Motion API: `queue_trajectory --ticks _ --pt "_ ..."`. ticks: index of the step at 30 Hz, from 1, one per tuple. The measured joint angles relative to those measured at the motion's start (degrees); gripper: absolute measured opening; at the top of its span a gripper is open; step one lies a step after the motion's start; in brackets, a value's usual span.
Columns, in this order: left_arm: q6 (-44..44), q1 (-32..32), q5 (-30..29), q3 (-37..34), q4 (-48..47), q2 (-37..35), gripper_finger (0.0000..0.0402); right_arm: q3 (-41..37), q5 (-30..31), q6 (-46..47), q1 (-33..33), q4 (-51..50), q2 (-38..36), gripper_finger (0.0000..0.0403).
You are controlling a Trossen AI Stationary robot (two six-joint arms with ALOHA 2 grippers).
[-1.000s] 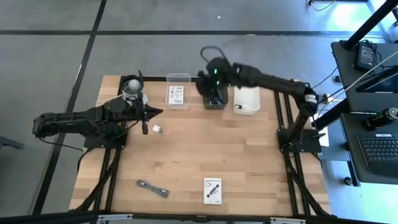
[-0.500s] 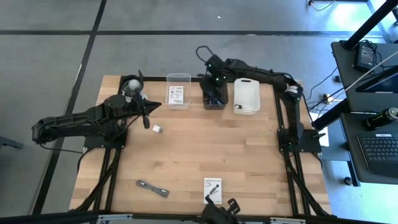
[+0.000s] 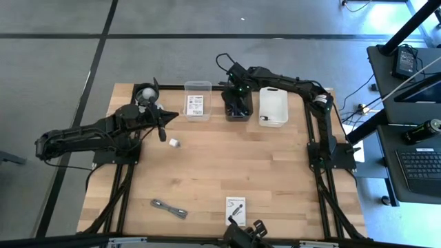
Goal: Pick and place items into bin
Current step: Put the white card reader box into the transparent bin
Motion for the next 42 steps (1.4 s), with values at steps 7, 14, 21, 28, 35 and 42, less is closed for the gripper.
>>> queue_trajectory --ticks 7,14,21,28,35,42 --pt "-0.1 0.0 0.0 0.0 0.4 0.0 0.0002 0.0 0.1 0.0 0.0 -3.0 -2.2 0.0169" --pt "-0.2 -0.1 4.0 0.0 0.4 0.9 0.0002 -0.6 9.1 1.5 4.3 -10.7 -9.9 0.0169" --pt "-3.0 -5.0 4.9 0.0 0.1 4.6 0.0002 -12.6 10.3 5.7 13.9 -8.2 -21.3 0.0134" --pt "-7.8 -15.5 2.2 1.5 0.2 12.6 0.0002 -33.1 10.3 21.4 27.1 0.4 -34.6 0.0086" --pt "-9.6 -26.3 -6.3 11.4 0.4 27.8 0.0002 -47.9 11.1 38.3 40.9 7.5 -44.8 0.0045" --pt "-15.7 -33.4 -12.5 24.8 0.1 45.2 0.0002 -51.2 12.9 45.3 55.3 9.1 -47.9 0.0008"
